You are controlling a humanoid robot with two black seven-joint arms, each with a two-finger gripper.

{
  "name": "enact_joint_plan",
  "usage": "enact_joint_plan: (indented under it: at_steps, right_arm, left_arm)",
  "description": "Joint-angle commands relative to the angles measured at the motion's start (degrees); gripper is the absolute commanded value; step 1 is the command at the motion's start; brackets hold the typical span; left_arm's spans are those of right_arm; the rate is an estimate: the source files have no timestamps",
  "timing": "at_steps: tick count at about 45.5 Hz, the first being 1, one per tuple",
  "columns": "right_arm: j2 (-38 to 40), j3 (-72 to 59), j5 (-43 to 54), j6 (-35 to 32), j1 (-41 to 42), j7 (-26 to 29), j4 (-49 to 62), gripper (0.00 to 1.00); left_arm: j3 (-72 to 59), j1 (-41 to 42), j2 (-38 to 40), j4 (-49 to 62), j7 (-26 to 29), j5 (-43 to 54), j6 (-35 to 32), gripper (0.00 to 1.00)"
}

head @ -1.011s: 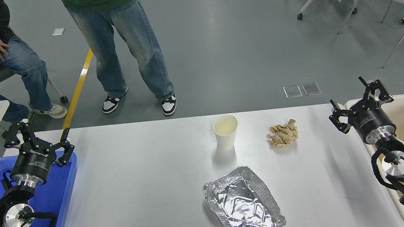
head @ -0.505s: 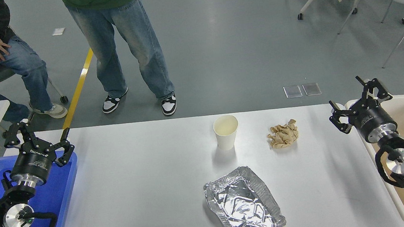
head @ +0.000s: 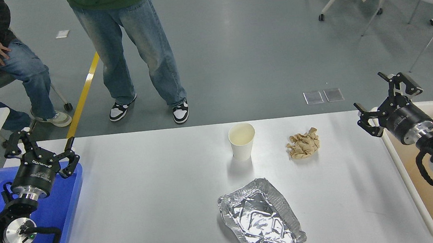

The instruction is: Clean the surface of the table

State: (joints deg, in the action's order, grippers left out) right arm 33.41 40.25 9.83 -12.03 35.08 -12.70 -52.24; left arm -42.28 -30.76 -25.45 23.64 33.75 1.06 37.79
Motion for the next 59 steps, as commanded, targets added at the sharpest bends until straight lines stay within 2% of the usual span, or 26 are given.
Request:
enact_joint_plan:
  at_steps: [1,5,9,15,20,28,38,48,59]
  right_arm:
    - [5.08,-2.45,21.95,7.02,3.94,9.97,-17.36,1.00]
    - [4.55,-3.33,30.94,7.28,6.57,12.08,-18.51,1.00]
    - [4.29,-10.95,31.39,7.19,11.75,13.75,-18.51,1.00]
    - [1.75,-29.49,32.18,7.11,24.58,14.19,-18.07,1.00]
    - [-1.06,-38.56,32.00,6.32,33.02,14.02,-16.40,1.00]
    - [-11.61,-45.77,32.62,3.85,40.06,13.49,-9.12,1.00]
    - [-23.56,-51.84,38.06,5.61,41.65,13.84,2.75,1.00]
    - [-32.62,-60.45,38.24,8.77,40.77,13.76,14.44,1.00]
    - [-33.41,-65.03,38.33,9.57,36.91,13.58,22.88,0.99]
  left_arm:
    - [0.00,0.00,-0.04,0.00,0.00,-0.01,0.01,1.00]
    - [0.00,0.00,0.05,0.00,0.00,-0.01,0.01,1.00]
    - [0.00,0.00,-0.04,0.00,0.00,-0.01,0.01,1.00]
    - [0.00,0.00,-0.04,0.00,0.00,-0.01,0.01,1.00]
    - [0.00,0.00,0.05,0.00,0.00,-0.01,0.01,1.00]
    - [0.00,0.00,-0.04,0.00,0.00,-0.01,0.01,1.00]
    - [0.00,0.00,0.05,0.00,0.00,-0.01,0.01,1.00]
    - [0.00,0.00,0.05,0.00,0.00,-0.01,0.01,1.00]
    - [0.00,0.00,-0.04,0.00,0.00,-0.01,0.09,1.00]
